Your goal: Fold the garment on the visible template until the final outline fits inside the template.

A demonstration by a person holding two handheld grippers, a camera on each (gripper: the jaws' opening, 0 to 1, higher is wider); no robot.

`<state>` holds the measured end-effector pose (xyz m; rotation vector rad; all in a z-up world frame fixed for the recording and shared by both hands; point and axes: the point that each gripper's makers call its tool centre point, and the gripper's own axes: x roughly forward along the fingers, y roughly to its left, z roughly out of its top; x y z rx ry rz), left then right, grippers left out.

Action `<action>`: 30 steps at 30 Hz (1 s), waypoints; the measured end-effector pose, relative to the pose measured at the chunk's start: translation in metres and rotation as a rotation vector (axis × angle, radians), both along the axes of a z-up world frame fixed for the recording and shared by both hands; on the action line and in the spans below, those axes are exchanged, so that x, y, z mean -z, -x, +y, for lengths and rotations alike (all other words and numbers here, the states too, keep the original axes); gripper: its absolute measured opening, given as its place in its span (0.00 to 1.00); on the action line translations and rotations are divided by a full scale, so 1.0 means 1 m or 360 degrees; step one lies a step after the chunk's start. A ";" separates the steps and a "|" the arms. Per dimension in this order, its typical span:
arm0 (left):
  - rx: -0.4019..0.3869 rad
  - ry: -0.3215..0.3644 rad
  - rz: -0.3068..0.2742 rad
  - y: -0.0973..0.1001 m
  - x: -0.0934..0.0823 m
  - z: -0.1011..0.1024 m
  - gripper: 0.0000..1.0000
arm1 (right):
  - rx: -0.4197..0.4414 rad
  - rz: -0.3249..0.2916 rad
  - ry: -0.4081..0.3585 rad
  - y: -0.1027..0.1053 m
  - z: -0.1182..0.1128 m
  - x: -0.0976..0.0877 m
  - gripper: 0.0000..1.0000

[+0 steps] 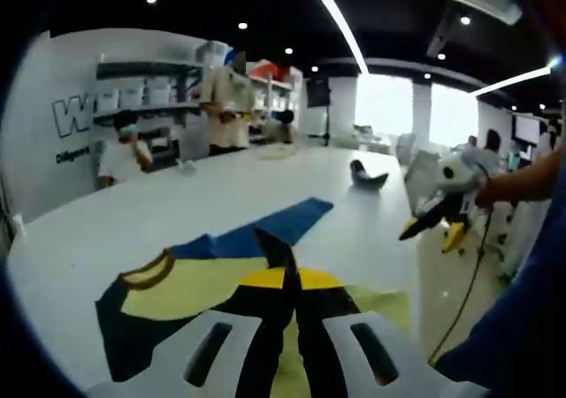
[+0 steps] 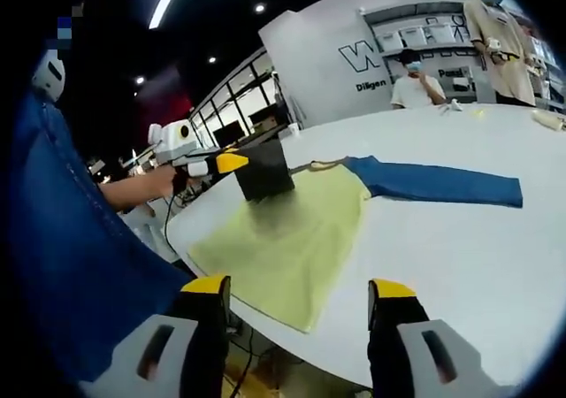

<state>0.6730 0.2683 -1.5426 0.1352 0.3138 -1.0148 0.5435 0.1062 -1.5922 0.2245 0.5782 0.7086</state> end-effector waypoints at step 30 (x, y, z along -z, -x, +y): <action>0.0229 -0.0200 0.0055 0.055 0.061 -0.032 0.02 | 0.0032 0.0043 -0.0025 0.009 -0.003 0.013 0.58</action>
